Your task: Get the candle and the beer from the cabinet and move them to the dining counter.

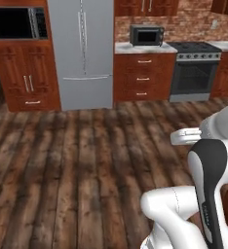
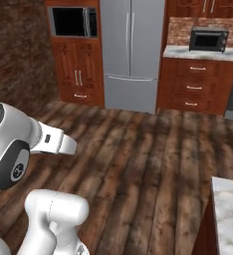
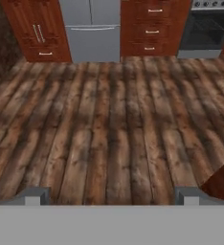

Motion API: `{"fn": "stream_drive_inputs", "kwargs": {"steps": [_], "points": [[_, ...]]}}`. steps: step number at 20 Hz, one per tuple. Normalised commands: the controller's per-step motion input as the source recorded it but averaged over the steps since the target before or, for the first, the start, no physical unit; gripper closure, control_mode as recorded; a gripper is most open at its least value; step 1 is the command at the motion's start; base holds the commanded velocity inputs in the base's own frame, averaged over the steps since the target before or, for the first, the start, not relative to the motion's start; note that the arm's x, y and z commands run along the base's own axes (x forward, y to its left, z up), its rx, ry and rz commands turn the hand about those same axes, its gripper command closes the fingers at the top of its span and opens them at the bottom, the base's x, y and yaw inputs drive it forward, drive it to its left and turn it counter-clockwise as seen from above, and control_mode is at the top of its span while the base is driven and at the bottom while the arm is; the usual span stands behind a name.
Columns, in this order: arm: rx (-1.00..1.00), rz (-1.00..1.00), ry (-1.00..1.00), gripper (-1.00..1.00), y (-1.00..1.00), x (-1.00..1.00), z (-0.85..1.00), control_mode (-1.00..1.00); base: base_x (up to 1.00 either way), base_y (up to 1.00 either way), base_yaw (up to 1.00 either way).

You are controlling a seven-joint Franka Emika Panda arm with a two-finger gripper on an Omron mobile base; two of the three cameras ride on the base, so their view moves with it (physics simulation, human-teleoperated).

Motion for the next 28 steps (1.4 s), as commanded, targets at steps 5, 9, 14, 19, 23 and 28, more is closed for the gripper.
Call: {"fn": "stream_drive_inputs", "kwargs": {"steps": [5,9,14,19,23,28], "points": [[0.00,0.00,0.00,-1.00,0.00,0.00,0.00,1.00,0.90,-0.03,0.07],[0.00,0.00,0.00,-1.00,0.00,0.00,0.00,1.00,0.92,-0.06,0.03],[0.00,0.00,0.00,-1.00,0.00,0.00,0.00,1.00,0.92,-0.07,0.02],[0.00,0.00,0.00,-1.00,0.00,0.00,0.00,1.00,0.92,-0.08,0.00],[0.00,0.00,0.00,-1.00,0.00,0.00,0.00,1.00,0.88,-0.10,0.00],[0.00,0.00,0.00,-1.00,0.00,0.00,0.00,1.00,0.73,-0.09,-0.13]]}}
